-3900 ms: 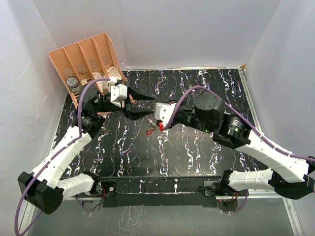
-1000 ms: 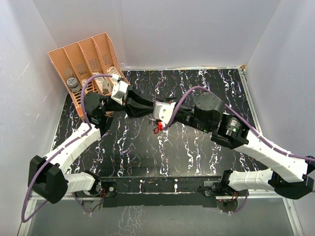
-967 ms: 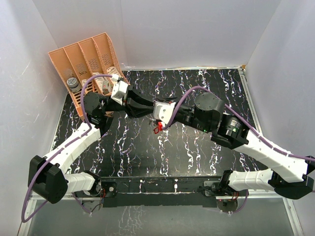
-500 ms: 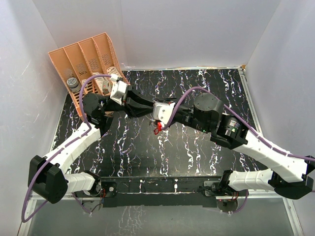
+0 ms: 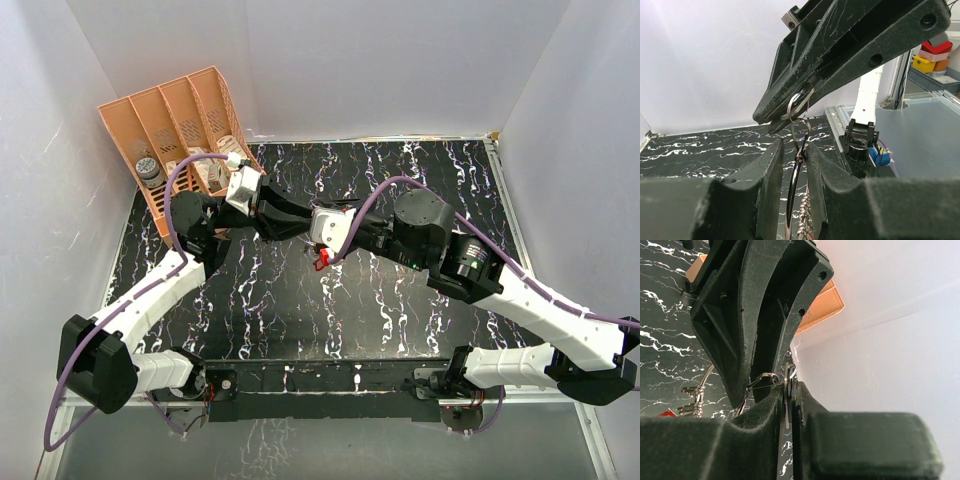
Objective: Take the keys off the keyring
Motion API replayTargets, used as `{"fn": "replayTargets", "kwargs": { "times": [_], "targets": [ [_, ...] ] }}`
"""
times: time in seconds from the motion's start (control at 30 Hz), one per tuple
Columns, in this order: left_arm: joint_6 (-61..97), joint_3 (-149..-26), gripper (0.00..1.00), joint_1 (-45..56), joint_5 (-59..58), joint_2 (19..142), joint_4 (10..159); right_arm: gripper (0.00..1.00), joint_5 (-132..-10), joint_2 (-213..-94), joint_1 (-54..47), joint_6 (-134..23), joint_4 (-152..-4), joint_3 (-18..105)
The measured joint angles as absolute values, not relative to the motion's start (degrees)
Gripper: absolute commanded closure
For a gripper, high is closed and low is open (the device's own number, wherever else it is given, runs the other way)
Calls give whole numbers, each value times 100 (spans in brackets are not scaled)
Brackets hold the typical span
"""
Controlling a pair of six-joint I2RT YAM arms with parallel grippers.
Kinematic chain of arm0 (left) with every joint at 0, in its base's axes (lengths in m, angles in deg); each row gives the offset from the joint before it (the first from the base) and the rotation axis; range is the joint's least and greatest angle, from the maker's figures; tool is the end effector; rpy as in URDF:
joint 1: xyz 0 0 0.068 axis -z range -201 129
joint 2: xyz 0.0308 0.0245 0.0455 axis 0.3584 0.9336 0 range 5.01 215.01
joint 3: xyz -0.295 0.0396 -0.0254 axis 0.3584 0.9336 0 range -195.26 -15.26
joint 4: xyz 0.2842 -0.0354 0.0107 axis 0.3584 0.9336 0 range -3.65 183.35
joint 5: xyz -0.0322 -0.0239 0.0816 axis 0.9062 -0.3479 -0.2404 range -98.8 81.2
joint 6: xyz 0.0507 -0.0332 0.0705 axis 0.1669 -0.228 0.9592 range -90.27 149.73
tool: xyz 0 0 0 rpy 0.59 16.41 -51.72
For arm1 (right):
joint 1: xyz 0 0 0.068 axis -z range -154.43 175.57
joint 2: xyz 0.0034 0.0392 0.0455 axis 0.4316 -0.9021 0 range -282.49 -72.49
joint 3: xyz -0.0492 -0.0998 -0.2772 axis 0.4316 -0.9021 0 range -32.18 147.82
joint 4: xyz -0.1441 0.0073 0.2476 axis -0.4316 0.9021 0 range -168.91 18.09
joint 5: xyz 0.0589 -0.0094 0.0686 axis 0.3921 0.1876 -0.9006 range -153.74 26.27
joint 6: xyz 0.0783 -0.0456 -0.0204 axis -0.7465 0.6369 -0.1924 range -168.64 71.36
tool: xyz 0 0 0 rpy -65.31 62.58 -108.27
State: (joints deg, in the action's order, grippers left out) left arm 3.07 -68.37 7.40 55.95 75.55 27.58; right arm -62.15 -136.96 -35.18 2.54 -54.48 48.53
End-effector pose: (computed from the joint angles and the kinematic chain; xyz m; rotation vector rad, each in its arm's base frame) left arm 0.2127 -0.2009 0.4359 1.1526 0.7959 -1.2885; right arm 0.1460 0.2560 0.4869 -1.4093 0.9766 0.1003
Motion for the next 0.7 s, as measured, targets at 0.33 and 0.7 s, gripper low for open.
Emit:
{"fn": "replayTargets", "kwargs": {
  "times": [0.33, 0.7],
  "targets": [
    [110, -6782, 84, 762, 5527, 7592, 2365, 92, -6213, -13689, -3518, 252, -5476, 4844],
    [-95, -6782, 100, 762, 5520, 7756, 2122, 92, -6167, -13641, -3516, 252, -5481, 4783]
  ]
}}
